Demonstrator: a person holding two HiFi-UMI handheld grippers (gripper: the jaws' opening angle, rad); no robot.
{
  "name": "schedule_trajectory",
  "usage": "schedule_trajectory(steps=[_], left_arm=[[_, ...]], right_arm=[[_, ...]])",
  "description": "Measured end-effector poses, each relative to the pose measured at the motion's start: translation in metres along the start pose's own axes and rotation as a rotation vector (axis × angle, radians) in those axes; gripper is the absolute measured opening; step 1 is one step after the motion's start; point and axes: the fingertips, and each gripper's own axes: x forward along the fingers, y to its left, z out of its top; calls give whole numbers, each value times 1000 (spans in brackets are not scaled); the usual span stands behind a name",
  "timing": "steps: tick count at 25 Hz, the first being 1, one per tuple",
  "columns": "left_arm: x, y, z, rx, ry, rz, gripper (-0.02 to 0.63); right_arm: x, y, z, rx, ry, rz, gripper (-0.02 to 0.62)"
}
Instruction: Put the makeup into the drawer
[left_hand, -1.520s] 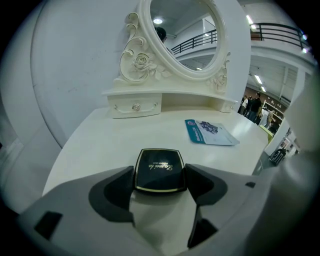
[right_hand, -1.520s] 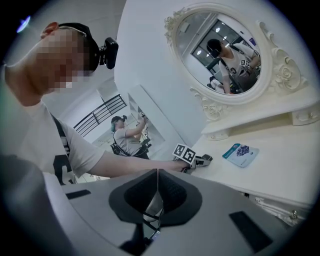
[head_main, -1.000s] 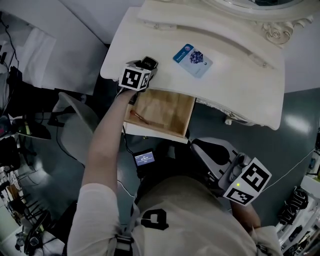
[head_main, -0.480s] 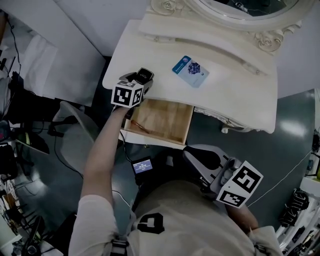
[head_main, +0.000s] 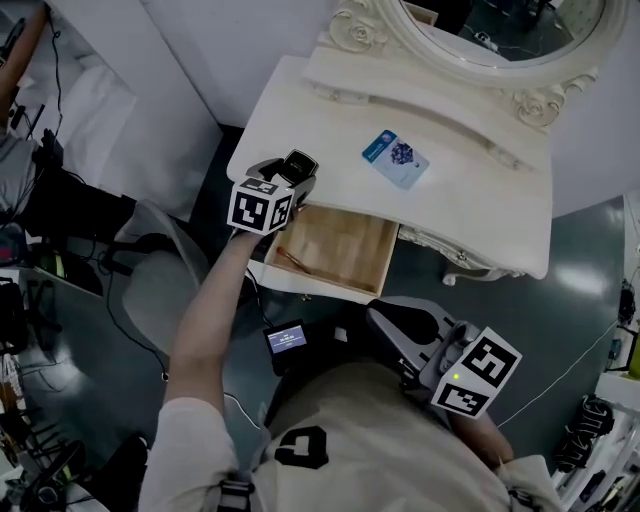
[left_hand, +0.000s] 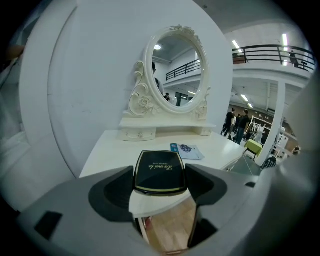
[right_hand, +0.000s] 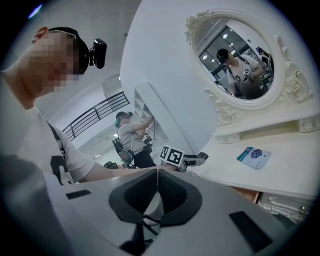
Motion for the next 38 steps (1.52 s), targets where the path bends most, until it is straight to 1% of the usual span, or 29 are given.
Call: schedule_trajectory(steps=[10,15,20,26,30,33,38], left_arm=[[-57,-3,0,5,-68,-19,373],[-85,-13,-11,-2,-86,-42,373],[-107,-27,-27,-43,-104,-74,373],[-107,-53,-47,-71,-107,-114,373],[-103,-66,-52,-109,-103,-111,373],[-100,-74,-51,-129,-103,-90,373],[-90,-90,-54,-160,-76,-27,373]], right_arm=[[4,37,0,-63,-17,-19,28],[6,60,-3,-92,-20,-23,28],[1,76,-7,-100,-39,-41,28],[-30,64,-16,-63,-97,-139,28],[-48,50,-20,-32,-118,-169,28],[-61,36,-18,-13,-137,-166,28],[-90,14,-12,-2,-142,-117,28]])
